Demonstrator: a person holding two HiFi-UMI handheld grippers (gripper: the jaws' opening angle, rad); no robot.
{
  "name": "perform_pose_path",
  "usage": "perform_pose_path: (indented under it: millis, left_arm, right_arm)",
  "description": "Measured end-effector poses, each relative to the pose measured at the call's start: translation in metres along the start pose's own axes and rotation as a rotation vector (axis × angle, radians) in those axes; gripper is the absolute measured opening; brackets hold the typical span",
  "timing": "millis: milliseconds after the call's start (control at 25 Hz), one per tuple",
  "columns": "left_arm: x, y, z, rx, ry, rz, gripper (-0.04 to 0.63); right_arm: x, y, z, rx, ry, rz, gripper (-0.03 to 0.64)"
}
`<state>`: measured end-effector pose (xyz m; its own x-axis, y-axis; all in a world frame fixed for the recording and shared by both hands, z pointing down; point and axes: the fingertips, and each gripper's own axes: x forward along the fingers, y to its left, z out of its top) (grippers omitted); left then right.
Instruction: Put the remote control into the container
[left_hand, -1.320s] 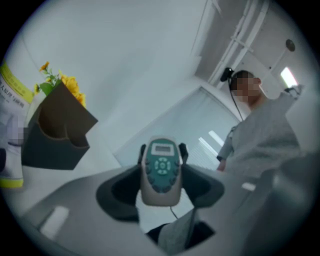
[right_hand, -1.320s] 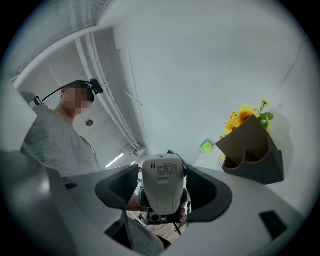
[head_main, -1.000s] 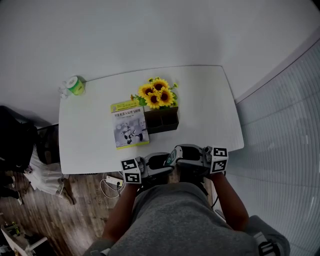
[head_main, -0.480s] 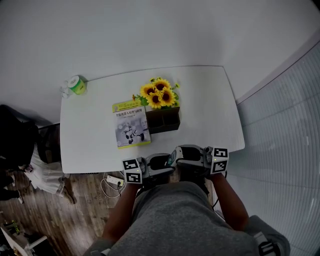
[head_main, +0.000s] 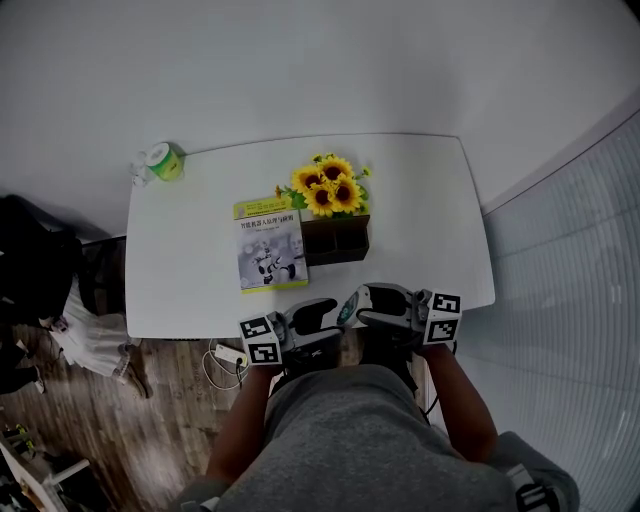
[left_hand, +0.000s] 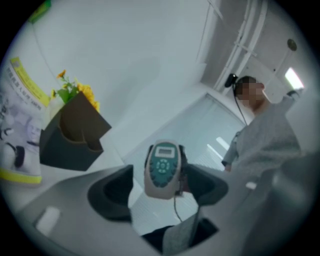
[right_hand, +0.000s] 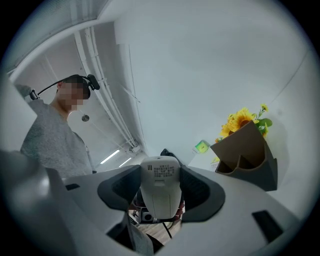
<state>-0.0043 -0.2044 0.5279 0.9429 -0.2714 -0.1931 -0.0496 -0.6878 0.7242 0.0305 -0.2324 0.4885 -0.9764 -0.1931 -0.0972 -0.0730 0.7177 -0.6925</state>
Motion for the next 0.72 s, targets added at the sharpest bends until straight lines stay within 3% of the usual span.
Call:
perform_pose_path:
  millis: [200,360,400,440,560,720]
  left_arm:
    - [-0.026,0.018,0.014,0.107,-0.035,0.158,0.306]
    - [-0.047,0.028,0.023,0.139,-0.073,0.262,0.11]
    - [-0.053,0.032,0.028,0.129,-0.1,0.3,0.032]
    - [-0.06,0.037,0.034,0.107,-0.137,0.338,0.0]
    - [-0.076,0.047,0.047,0.085,-0.204,0.42,-0.002]
    - [-0.079,0.051,0.052,0.102,-0.187,0.468,-0.002]
  right_arm:
    - [-0.003,-0.018,0.012,-0.063,-0.061,-0.133,0.258]
    - [-0.006,-0.041,0.031,-0.141,-0.12,-0.298,0.258]
    - [-0.007,-0.047,0.038,-0.155,-0.147,-0.35,0.258]
    - [-0.009,-0.052,0.045,-0.17,-0.175,-0.402,0.258]
    - [-0.008,-0.065,0.061,-0.239,-0.226,-0.537,0.258]
    - [0.002,-0.079,0.074,-0.367,-0.222,-0.698,0.258]
